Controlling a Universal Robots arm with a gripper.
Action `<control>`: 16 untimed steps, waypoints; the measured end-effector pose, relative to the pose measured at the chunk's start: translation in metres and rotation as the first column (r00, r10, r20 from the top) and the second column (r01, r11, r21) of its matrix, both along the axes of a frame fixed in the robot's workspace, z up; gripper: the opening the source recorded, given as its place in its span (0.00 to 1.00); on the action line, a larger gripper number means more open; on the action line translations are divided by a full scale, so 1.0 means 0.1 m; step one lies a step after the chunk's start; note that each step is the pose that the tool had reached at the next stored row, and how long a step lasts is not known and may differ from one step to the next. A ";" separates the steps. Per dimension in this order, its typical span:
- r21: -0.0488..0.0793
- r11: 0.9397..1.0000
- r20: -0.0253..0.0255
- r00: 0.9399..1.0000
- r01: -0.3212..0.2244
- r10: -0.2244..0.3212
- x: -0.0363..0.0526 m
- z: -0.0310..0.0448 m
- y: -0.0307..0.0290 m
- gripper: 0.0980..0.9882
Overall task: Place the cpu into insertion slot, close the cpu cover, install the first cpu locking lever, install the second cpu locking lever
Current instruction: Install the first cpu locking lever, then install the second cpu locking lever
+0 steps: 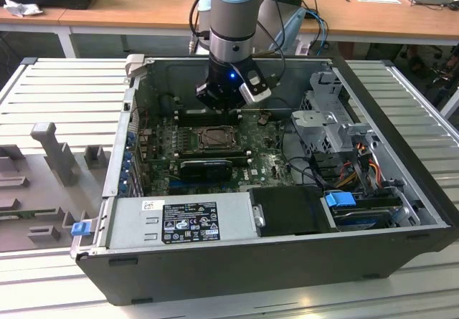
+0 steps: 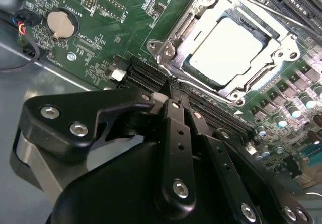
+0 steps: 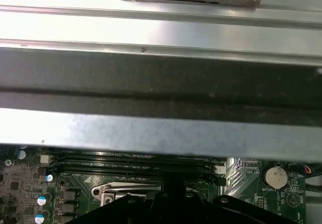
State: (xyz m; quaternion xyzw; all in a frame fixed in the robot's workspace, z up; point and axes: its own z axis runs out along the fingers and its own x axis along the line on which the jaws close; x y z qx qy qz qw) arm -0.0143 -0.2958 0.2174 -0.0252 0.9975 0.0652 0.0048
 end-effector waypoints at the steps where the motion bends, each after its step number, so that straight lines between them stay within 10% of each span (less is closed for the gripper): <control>1: 0.000 1.000 0.000 1.000 0.000 0.000 0.000 0.000 -0.006 0.01; 16: 0.000 1.000 0.000 1.000 0.000 0.000 0.000 0.000 -0.112 0.01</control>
